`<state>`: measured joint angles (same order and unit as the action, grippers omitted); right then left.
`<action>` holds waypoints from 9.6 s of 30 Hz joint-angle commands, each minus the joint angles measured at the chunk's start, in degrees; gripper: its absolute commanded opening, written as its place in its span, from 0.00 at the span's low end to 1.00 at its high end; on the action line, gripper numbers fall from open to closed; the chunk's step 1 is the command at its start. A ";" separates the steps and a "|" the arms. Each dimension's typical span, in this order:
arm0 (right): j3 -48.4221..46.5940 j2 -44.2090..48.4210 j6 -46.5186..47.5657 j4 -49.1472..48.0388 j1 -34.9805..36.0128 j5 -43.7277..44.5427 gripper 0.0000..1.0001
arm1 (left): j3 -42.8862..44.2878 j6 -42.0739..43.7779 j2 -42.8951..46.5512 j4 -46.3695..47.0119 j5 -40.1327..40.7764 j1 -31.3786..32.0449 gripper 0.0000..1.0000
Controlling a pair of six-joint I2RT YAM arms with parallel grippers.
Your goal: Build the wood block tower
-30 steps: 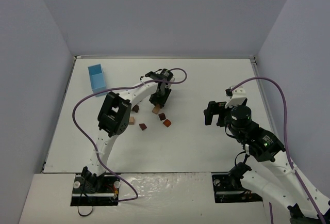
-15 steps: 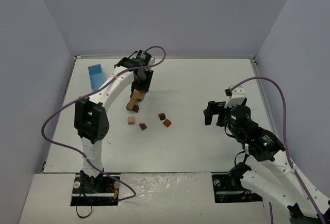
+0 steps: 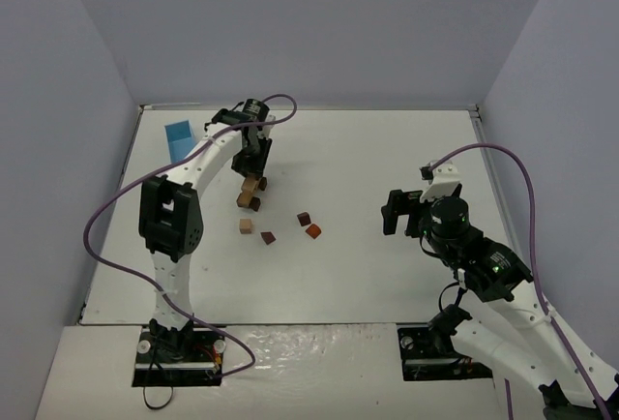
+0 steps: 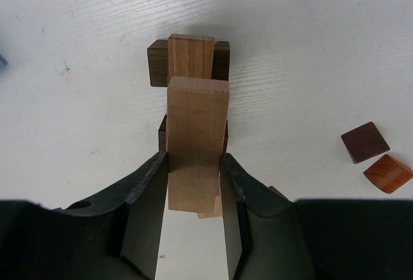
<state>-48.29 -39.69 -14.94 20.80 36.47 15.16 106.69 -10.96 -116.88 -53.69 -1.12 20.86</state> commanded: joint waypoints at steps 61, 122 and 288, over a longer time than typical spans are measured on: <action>-0.57 -0.56 0.76 -3.39 0.18 2.16 1.00 | 4.25 2.88 -3.62 1.66 1.23 -1.20 0.02; -0.40 -0.30 0.75 -3.39 0.18 1.72 1.00 | 5.56 2.60 -5.08 0.82 0.17 -0.11 0.03; -1.19 -2.32 1.49 -3.48 0.18 -1.85 1.00 | -21.35 -19.97 24.86 0.16 4.10 2.52 0.63</action>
<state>-48.21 -40.32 -14.21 20.78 36.47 14.26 90.17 -26.53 -94.14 -53.93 1.64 23.15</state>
